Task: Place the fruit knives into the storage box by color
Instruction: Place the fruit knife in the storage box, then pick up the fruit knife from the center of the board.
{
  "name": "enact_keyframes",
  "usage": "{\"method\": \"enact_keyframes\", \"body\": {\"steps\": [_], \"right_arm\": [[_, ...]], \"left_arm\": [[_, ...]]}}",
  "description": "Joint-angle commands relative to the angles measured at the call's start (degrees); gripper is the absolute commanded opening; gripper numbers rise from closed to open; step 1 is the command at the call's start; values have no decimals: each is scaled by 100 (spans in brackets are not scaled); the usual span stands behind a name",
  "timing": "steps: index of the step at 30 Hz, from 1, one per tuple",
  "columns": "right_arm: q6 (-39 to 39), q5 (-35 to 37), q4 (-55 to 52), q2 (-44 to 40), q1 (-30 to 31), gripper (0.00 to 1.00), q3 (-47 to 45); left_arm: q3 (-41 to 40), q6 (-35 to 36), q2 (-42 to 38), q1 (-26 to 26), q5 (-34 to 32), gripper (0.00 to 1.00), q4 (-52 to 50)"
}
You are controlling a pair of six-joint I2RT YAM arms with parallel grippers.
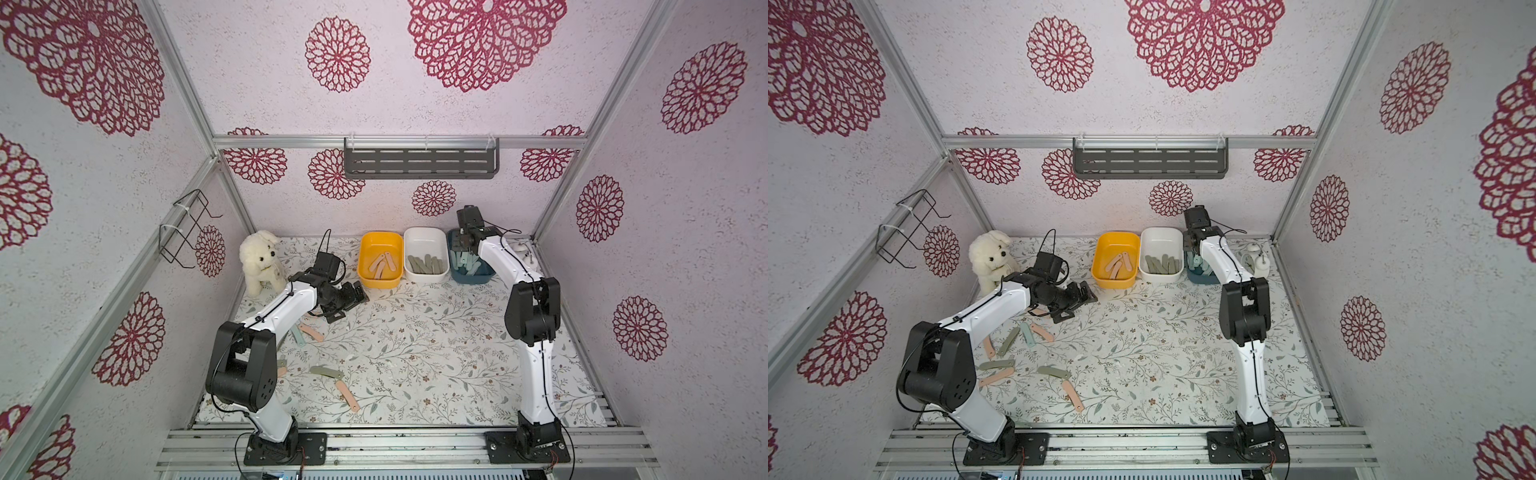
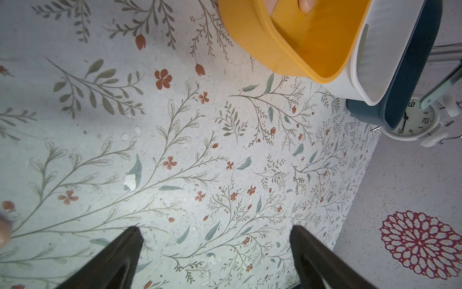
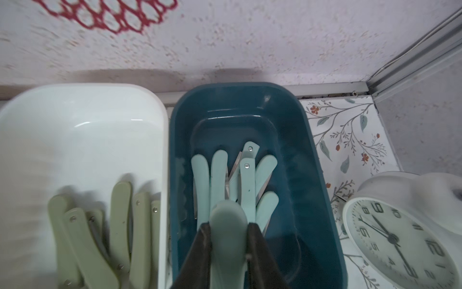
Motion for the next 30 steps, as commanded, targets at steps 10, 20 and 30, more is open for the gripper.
{"method": "enact_keyframes", "body": {"steps": [10,20,30], "right_arm": [[-245,-128,-387,688,-162,29,787],[-339,-298,-655,-277,160,64,569],[-361,-877,599,-2155,1088,99,-2305]], "left_arm": [[137,79,-75,-39,-302,97,-304],[-533,-215,-1189,-40,-618,97,-326],[-1360,-853,-1737,-402,-1421,97,-1043]]}}
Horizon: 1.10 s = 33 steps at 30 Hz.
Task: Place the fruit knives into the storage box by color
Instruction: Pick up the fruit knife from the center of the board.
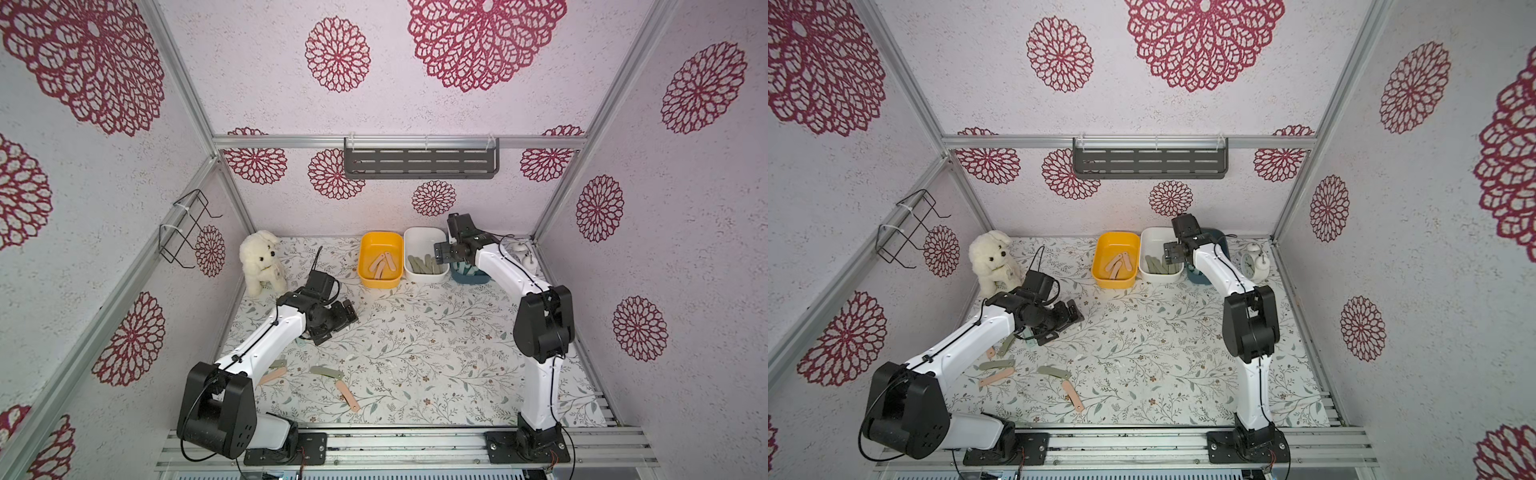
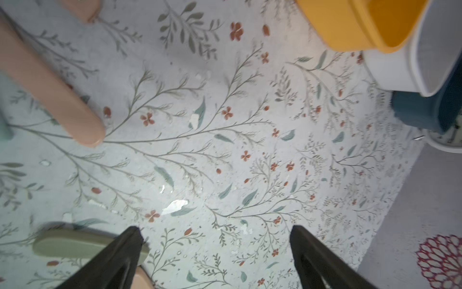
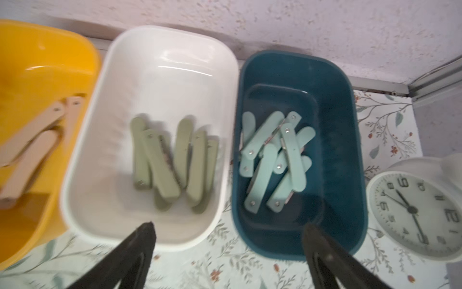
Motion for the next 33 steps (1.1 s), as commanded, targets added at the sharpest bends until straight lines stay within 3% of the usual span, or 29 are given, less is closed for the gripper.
{"method": "enact_keyframes", "body": {"steps": [1,7,11,14,19,28,33], "right_arm": [[-41,-288,395,-433,395,99,-539],[77,-309,846,-950,1196,99,-1739],[218,-409,1007,-1190,1430,99,-2187],[248,-370,1068,-1347,1535,99,-2435],[294,-490,1255,-1551,1545,99,-2747],[247,-561,1203,-1531,1545,99,-2658],[266,-587,1161,-1531,1545,99,-2641]], "left_arm": [[-46,-197,-273,-100,-516,97,-453],[-494,-607,-718,-208,-837,97,-707],[-945,-1024,-1097,-521,-1040,97,-766],[-1465,-1379,-1279,-683,-847,97,-497],[-1749,-1529,-1329,-794,-804,97,-430],[-1771,-1268,-354,-729,-852,99,249],[-1528,-978,298,-591,-991,86,473]]}}
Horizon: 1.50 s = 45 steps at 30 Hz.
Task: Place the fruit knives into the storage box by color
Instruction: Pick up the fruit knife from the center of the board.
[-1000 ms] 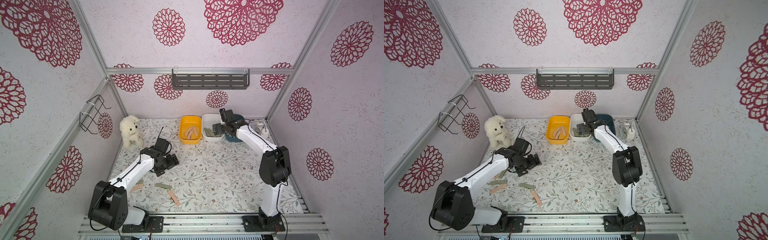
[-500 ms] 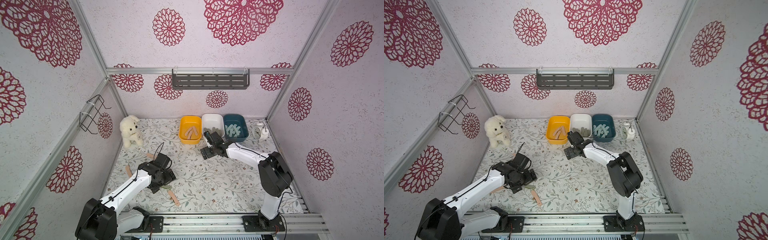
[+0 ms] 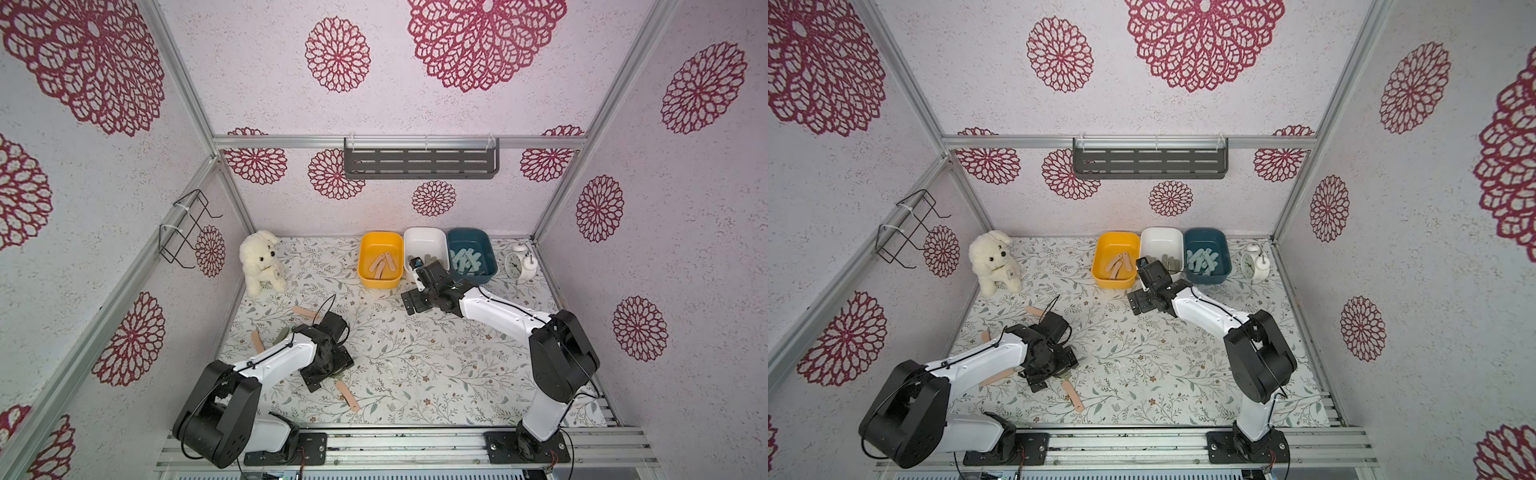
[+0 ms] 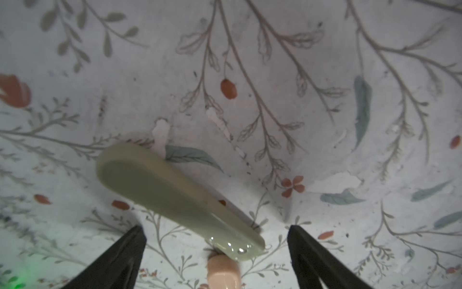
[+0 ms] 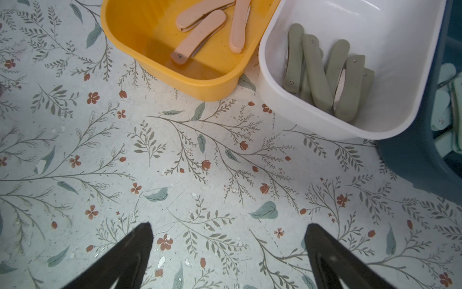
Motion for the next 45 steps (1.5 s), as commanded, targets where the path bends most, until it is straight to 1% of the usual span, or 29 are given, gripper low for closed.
{"method": "enact_keyframes", "body": {"steps": [1,9,14,16,20,27,31,33,36,37,40,45], "right_arm": [[65,-58,7,-183,10,99,114],[96,14,-28,-174,10,99,89],[98,24,-32,-106,12,99,108],[122,48,-46,-102,10,99,113],[96,208,-77,-152,-32,99,96],[179,242,-56,-444,-391,99,38],[219,251,101,-521,-510,99,-84],[241,234,80,-483,-565,99,-76],[242,225,65,-465,-591,99,-72],[241,217,68,-456,-593,99,-62],[234,208,56,-429,-612,99,-26],[232,235,25,-449,-629,99,-24]], "left_arm": [[201,291,356,137,-114,83,439],[500,503,873,185,-125,58,596],[604,574,1043,178,-117,49,595],[620,609,1070,181,-122,43,586],[706,714,1139,194,-180,35,560],[1133,1079,1466,223,-129,26,473],[1286,1185,1705,306,-85,26,499],[1329,1215,1839,367,-66,30,507],[1371,1272,1942,394,-163,38,423],[1385,1294,1958,396,-194,40,386],[1446,1347,1971,398,-342,39,281],[1564,1409,2050,401,-447,31,201]]}}
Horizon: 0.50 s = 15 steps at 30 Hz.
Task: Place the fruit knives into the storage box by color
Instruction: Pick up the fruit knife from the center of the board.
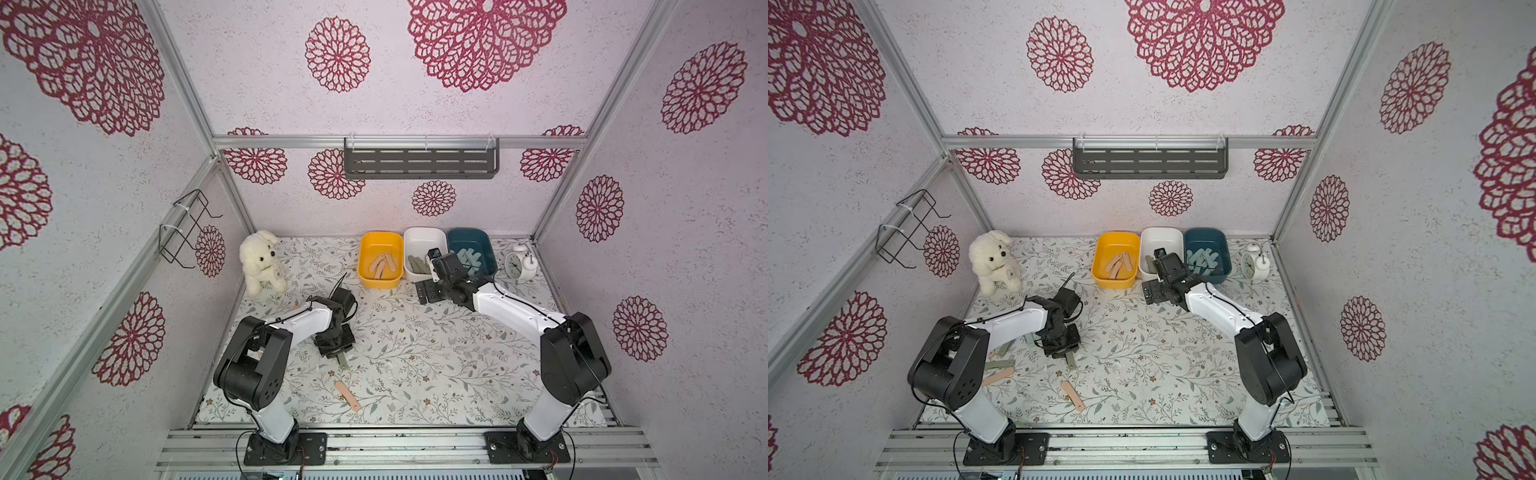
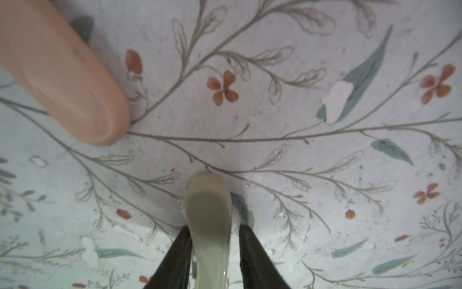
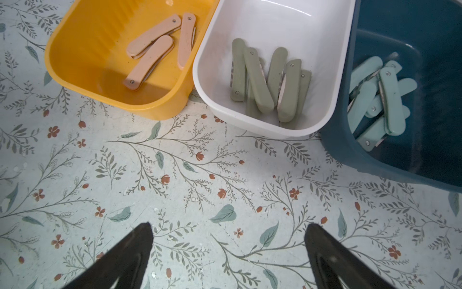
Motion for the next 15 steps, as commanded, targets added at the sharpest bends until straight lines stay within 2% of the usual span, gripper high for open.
{"method": "enact_keyframes", "body": {"steps": [1,6,13,15], "right_arm": [[79,70,40,-197,-50,99,31],[89,103,-2,-248,-68,99,2],[79,182,-15,-433,-182,99,-47],[61,542,68,-523,-187,99,-121]], "left_arm": [[-39,158,352,94,-346,29,311],[89,220,316,81,-314,15,218],[959,379,138,50,-235,9,-96],[1437,493,237,-55,-185,8,-190]]}}
